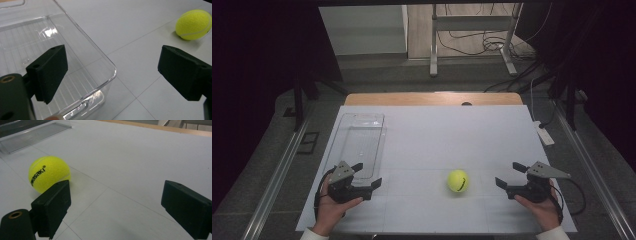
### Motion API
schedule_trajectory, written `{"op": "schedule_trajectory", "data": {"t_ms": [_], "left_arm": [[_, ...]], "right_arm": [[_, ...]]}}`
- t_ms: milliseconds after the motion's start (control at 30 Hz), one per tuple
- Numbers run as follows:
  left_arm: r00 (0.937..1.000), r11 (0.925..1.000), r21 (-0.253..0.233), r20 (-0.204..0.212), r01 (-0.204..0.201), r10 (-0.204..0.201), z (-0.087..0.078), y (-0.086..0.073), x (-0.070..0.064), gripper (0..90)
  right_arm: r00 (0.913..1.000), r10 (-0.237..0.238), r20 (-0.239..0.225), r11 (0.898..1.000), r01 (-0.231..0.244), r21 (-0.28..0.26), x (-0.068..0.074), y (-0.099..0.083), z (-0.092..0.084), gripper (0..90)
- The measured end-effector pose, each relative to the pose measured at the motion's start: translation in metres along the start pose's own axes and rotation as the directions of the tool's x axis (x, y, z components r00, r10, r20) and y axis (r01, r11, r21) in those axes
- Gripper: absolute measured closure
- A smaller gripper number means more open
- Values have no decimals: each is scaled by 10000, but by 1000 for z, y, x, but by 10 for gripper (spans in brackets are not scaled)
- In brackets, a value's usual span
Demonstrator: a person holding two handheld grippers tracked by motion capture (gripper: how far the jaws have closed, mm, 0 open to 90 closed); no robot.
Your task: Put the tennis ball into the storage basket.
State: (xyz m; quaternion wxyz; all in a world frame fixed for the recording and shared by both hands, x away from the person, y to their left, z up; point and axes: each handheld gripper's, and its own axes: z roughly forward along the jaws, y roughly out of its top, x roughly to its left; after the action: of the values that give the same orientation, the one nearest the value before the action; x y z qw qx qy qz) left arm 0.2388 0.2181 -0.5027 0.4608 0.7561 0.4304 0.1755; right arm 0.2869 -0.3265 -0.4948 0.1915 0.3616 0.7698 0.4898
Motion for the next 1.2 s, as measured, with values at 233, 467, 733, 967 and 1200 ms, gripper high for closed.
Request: {"op": "schedule_trajectory", "data": {"t_ms": [233, 467, 733, 967, 1200], "left_arm": [[10000, 10000, 20, 14, -16, 16, -1, 0, -2, 104], [10000, 10000, 40, 91, 33, -33, 0, 0, -1, 104], [9998, 10000, 16, 184, 48, -49, -1, 1, -3, 103], [9998, 10000, 35, 190, 41, -42, 0, 2, -2, 103], [9994, 10000, 40, 345, -25, 23, 1, 4, -5, 102]], "right_arm": [[10000, 1, -16, 10000, -1, 24, 1, -1, 0, 94], [10000, -57, -4, 9999, 57, 99, 1, -1, 1, 94], [10000, -44, -19, 10000, 44, 29, 3, 0, 0, 94], [10000, 23, -23, 10000, -23, 62, 0, -1, 1, 93], [10000, 6, -38, 9999, -6, 104, 1, -1, 2, 94]]}}
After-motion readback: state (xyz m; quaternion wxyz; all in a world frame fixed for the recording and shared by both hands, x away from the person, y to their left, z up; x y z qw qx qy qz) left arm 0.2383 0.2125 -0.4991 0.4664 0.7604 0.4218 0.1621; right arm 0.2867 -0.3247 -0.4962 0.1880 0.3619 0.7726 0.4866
